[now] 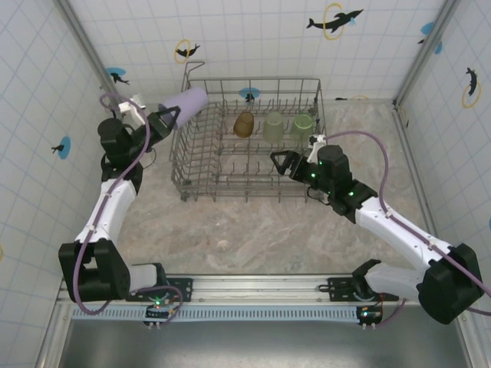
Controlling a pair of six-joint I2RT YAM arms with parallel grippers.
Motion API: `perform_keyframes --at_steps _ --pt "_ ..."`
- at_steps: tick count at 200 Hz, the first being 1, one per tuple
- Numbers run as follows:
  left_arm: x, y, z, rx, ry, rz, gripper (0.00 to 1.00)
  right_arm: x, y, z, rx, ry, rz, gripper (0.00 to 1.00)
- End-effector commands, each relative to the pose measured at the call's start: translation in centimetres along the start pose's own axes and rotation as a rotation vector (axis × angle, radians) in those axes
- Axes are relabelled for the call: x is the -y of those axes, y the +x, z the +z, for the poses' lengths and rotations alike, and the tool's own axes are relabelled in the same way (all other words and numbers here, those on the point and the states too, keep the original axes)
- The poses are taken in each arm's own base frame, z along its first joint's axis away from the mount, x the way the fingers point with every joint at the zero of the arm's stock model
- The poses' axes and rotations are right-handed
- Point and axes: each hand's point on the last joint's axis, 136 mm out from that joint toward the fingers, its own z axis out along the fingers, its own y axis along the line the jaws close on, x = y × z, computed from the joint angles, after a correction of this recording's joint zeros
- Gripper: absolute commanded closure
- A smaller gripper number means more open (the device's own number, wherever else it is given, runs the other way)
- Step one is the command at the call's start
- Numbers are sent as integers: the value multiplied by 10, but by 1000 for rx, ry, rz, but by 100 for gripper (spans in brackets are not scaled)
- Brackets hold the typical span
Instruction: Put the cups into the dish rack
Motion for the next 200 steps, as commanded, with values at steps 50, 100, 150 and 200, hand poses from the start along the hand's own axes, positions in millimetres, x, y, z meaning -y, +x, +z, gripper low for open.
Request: perform_keyframes --at_steps 50,100,150,200 --pt "31 21 19 -92 193 3 100 -33 -10 14 46 -148 40 0" --pt "38 44 24 -178 266 4 100 -54 -14 32 66 -219 53 1" --pt "45 63 18 -222 312 15 100 -82 -29 52 90 -289 31 0" --pt "48 78 15 -260 340 43 100 -105 -40 76 80 -367 57 0"
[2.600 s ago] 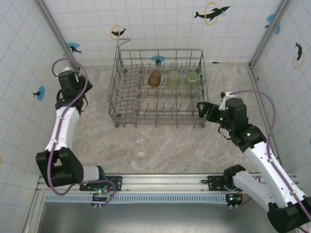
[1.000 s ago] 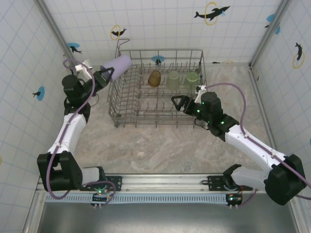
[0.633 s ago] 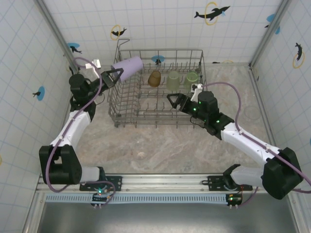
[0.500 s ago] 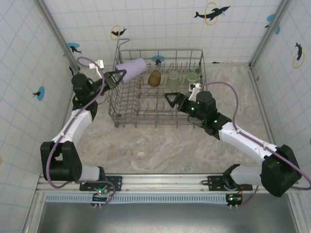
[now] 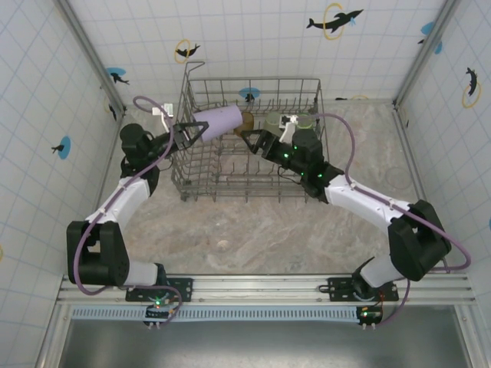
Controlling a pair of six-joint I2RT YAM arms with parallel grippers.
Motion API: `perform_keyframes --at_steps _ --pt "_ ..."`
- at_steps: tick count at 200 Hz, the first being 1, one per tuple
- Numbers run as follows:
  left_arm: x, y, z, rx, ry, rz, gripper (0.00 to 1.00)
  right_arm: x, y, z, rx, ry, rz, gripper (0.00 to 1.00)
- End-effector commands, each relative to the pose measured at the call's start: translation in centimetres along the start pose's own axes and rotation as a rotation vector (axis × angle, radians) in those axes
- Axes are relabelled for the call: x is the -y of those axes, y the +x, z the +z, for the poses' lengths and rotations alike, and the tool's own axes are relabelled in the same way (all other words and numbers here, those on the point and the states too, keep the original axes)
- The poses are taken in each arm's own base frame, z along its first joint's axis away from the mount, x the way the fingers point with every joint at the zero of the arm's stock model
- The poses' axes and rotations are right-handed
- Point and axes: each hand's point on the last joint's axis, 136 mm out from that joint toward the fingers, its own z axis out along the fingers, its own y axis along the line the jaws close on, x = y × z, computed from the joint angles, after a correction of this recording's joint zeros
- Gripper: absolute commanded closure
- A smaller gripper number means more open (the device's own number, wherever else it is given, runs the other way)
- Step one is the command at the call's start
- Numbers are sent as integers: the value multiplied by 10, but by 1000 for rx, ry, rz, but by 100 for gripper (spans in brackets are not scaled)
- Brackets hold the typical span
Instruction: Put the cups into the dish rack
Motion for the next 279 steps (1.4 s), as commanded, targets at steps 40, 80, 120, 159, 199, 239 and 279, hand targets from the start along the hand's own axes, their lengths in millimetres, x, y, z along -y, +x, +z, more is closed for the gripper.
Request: perform_keyframes --at_steps 40,80,120,159,199,239,279 --pt "23 15 3 -38 76 103 100 -30 -23 28 59 -127 50 0" --pt "25 15 3 -32 85 95 100 -29 -23 43 51 -147 117 0" --pt "27 17 3 -33 92 95 100 -34 -25 52 65 -180 155 0" --pt "27 19 3 -38 96 93 100 -35 -27 58 93 -221 205 0" --pt "28 22 5 -51 106 88 100 -34 -28 62 112 -246 237 5" --pt "25 24 6 -62 106 78 100 -37 -32 61 136 -286 249 28" --pt "18 23 8 -68 86 57 71 -40 -31 61 137 -313 252 51"
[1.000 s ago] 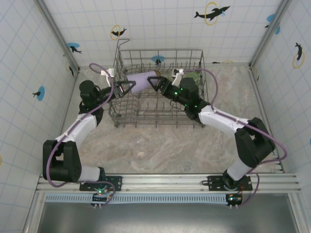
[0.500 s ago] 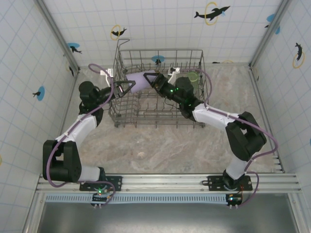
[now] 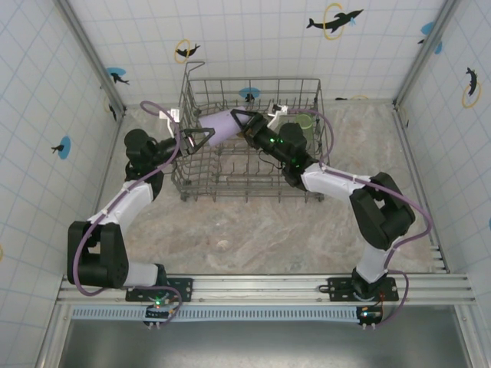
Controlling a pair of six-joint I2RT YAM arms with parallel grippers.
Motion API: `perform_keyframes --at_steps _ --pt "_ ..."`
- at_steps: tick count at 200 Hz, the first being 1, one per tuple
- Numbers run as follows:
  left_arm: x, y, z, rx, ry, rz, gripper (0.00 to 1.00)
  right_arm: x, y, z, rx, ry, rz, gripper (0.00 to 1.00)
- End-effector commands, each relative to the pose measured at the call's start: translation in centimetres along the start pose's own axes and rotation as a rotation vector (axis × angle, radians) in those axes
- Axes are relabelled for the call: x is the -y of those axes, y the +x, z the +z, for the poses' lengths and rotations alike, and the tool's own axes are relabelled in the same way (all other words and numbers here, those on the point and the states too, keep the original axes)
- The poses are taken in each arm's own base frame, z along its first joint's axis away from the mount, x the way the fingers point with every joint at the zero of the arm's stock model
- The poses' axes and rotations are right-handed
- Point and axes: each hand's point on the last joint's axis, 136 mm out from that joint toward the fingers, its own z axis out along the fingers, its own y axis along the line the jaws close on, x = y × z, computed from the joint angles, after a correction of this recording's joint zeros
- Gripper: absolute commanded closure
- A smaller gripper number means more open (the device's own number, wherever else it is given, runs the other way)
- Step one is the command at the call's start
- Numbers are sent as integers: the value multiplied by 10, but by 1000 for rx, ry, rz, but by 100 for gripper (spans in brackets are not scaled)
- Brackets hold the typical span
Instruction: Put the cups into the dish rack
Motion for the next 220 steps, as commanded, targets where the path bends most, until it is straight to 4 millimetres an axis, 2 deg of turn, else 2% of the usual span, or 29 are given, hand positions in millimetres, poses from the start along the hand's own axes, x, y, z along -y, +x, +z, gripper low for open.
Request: perform_keyframes --at_steps 1,34,39,83,131,180,220 --pt "2 2 3 -19 11 14 70 -24 1 6 6 -95 -35 52" --pt "-3 0 3 -13 -27 25 42 -24 0 5 11 -86 -54 61" --pt "-3 0 3 -11 -36 30 35 -23 -1 4 13 -82 -58 61" --pt "-12 -3 1 -3 -104 53 12 -19 -12 -6 50 -16 -126 62" --pt "-35 -14 -9 50 -256 53 3 -21 -25 -10 86 91 -288 61" --pt "-51 -29 -30 129 -371 56 3 -16 -34 -9 93 195 -437 61" --pt "-58 -35 -41 158 -461 90 3 0 -39 -2 72 314 -572 61"
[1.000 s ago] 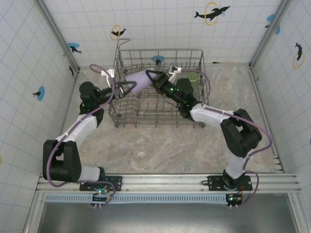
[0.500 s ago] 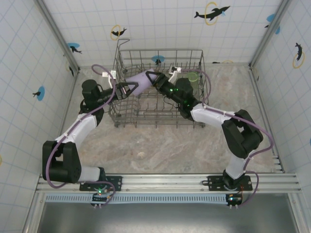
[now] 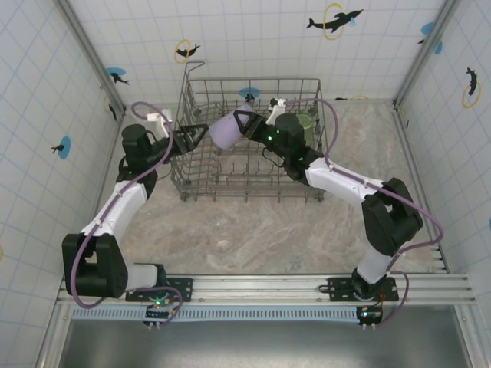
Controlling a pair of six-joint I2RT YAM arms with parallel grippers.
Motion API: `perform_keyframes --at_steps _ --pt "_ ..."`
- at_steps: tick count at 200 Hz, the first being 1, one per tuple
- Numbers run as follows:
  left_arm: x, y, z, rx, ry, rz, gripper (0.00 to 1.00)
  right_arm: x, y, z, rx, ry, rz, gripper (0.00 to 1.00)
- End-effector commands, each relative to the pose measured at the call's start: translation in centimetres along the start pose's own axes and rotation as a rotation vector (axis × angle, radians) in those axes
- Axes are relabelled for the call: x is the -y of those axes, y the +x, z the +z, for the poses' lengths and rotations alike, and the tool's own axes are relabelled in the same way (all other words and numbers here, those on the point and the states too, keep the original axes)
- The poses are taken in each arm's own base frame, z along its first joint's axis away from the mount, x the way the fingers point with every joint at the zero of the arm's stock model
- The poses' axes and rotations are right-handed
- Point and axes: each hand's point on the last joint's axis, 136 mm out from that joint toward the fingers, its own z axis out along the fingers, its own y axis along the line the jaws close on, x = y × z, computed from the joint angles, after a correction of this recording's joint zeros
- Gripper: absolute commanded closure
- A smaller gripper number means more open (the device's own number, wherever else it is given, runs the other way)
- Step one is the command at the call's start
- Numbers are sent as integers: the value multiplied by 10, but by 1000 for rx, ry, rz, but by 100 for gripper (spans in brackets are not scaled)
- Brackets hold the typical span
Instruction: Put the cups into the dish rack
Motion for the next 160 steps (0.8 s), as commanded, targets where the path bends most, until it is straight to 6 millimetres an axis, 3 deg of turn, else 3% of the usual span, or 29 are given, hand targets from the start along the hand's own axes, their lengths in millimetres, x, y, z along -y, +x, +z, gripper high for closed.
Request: perform_keyframes --at_steps 1,71,160 --pt "-6 -18 -9 61 -88 58 3 -6 -19 2 37 53 -132 61" --pt "-9 -19 -14 84 -107 74 2 15 -5 21 -17 204 -325 58" --pt "11 -20 -11 77 13 40 2 12 18 60 -77 262 -507 58"
